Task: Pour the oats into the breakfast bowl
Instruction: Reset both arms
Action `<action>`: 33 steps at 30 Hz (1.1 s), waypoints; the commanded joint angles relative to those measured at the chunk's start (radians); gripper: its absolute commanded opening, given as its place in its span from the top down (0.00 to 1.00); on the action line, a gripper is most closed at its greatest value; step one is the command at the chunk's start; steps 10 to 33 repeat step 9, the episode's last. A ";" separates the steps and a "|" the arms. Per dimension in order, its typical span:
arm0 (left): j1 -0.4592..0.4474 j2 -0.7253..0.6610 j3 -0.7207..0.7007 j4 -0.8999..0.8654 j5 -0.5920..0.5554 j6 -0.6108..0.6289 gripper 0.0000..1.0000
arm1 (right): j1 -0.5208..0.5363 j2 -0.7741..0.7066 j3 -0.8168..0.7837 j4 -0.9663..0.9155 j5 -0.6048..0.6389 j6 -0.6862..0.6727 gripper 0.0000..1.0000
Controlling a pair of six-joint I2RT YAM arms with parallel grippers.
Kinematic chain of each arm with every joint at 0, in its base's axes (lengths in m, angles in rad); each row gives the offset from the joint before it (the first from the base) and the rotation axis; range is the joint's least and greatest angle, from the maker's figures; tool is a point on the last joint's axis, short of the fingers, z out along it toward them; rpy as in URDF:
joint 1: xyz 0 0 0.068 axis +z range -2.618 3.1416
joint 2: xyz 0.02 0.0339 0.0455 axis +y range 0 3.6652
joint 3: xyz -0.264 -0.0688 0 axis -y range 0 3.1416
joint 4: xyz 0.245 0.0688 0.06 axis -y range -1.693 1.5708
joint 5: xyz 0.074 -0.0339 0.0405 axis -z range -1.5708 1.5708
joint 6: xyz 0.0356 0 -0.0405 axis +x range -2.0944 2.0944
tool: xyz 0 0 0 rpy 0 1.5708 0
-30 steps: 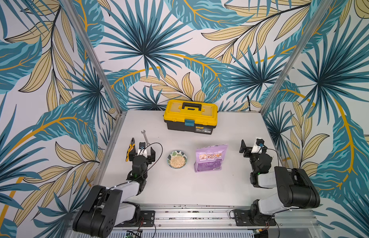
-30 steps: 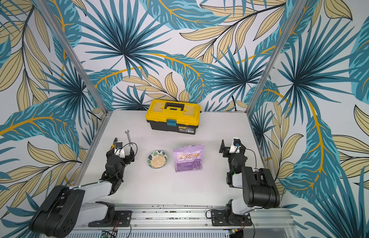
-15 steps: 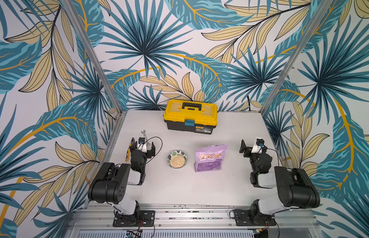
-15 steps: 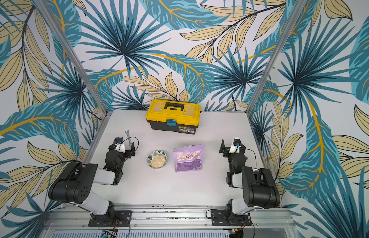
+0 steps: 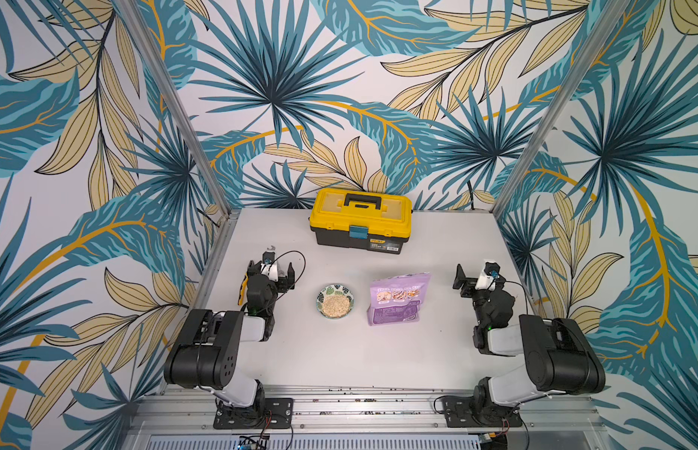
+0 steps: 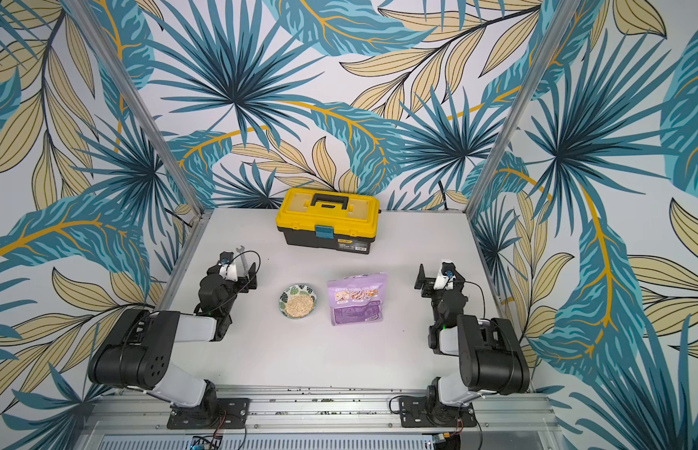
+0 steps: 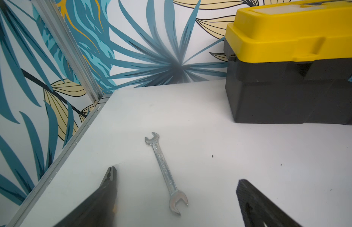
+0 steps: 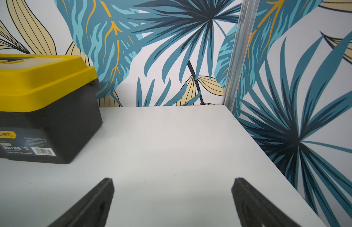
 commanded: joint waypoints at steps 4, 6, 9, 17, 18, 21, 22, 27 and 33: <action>0.006 0.003 0.003 -0.024 0.041 0.012 0.00 | -0.004 -0.004 -0.006 0.001 -0.010 0.010 0.01; 0.006 0.004 0.003 -0.021 0.042 0.012 0.00 | -0.004 -0.004 -0.006 0.001 -0.011 0.010 0.01; 0.006 0.003 0.001 -0.020 0.042 0.012 0.00 | -0.004 -0.004 -0.006 0.000 -0.010 0.010 0.01; 0.006 0.003 0.001 -0.020 0.042 0.012 0.00 | -0.004 -0.004 -0.006 0.000 -0.010 0.010 0.01; 0.006 0.003 0.001 -0.020 0.042 0.012 0.00 | -0.004 -0.004 -0.006 0.000 -0.010 0.010 0.01; 0.006 0.003 0.001 -0.020 0.042 0.012 0.00 | -0.004 -0.004 -0.006 0.000 -0.010 0.010 0.01; 0.006 0.003 0.001 -0.020 0.042 0.012 0.00 | -0.004 -0.004 -0.006 0.000 -0.010 0.010 0.01; 0.006 0.003 0.001 -0.020 0.042 0.012 0.00 | -0.004 -0.004 -0.006 0.000 -0.010 0.010 0.01; 0.006 0.003 0.001 -0.020 0.042 0.012 0.00 | -0.004 -0.004 -0.006 0.000 -0.010 0.010 0.01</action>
